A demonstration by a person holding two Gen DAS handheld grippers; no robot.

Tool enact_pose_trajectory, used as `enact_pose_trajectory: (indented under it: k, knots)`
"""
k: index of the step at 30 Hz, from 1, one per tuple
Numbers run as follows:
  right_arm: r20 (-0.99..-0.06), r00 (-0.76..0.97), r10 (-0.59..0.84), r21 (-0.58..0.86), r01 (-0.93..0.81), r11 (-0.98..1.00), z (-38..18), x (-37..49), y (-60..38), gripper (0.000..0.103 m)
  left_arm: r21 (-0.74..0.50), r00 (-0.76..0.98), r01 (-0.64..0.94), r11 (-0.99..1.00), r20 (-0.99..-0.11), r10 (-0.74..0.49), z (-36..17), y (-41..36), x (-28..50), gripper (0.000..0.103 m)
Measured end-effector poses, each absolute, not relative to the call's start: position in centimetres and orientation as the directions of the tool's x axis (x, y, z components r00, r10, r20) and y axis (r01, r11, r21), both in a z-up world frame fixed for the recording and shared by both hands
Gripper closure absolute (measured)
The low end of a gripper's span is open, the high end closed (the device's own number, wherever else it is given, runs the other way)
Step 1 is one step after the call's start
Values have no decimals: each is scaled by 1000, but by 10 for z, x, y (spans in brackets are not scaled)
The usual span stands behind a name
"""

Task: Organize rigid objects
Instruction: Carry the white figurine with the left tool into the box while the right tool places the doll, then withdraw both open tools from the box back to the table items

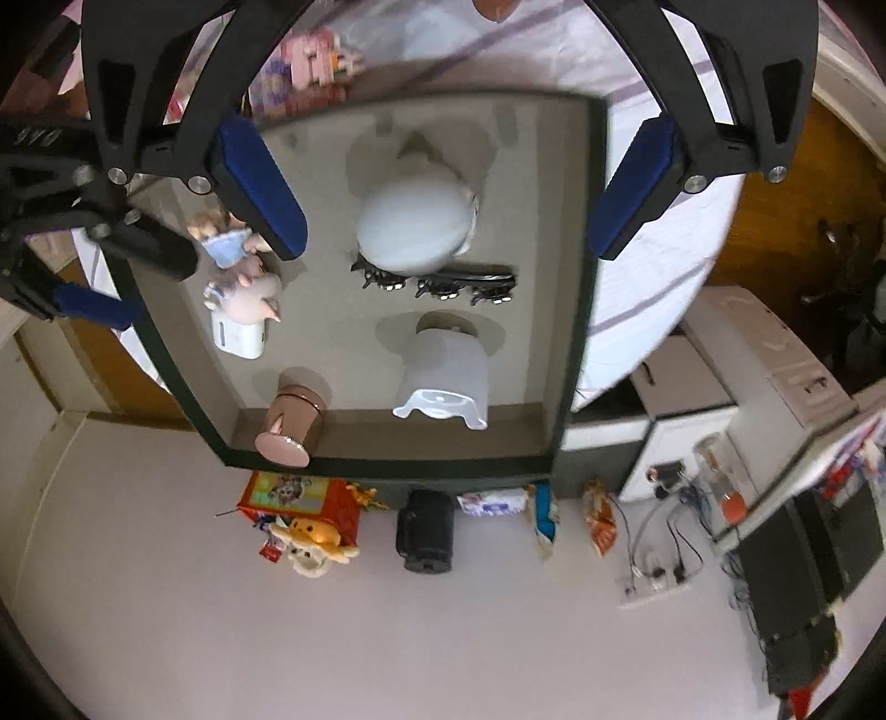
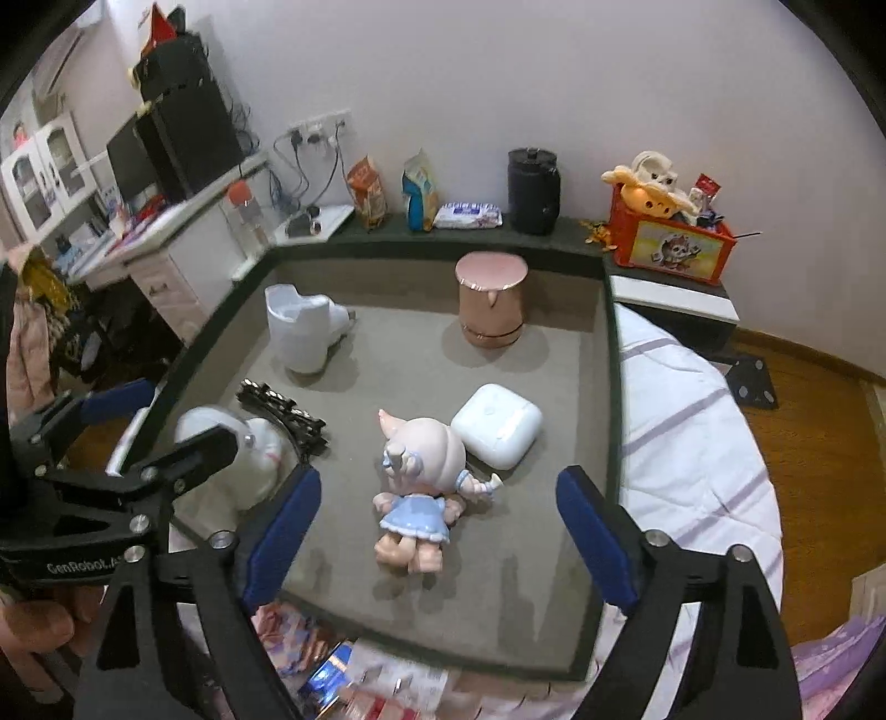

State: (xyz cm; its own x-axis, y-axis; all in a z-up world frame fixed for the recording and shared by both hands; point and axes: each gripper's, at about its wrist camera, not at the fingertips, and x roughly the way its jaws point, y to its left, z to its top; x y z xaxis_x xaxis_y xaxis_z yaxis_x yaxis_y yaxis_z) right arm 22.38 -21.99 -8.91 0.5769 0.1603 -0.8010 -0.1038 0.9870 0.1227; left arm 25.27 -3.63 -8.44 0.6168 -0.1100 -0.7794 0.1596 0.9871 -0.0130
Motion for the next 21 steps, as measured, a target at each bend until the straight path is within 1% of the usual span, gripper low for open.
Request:
enact_pose_trajectory:
  k: [1,5,10,16,21]
  knots:
    - [-787,593,170,136,-101,986,-83,217,-222,0,-13,629,166,986,-768,-116,-77,-36,244,0]
    - [-741,647,181,172,-77,982,-60,190,-228,0,-13,669,168,986,-733,-123,-53,-31,216,0]
    - [-680,716,161,182,-49,982,-28,144,-231,0,-18,723,150,988,-680,-122,-21,-22,170,0]
    - [-611,781,132,186,-20,982,-5,79,-233,0,-32,748,127,991,-653,-117,-7,-9,120,0]
    - [-592,801,84,153,10,988,2,38,-229,0,-65,762,94,993,-637,-114,-1,0,79,0]
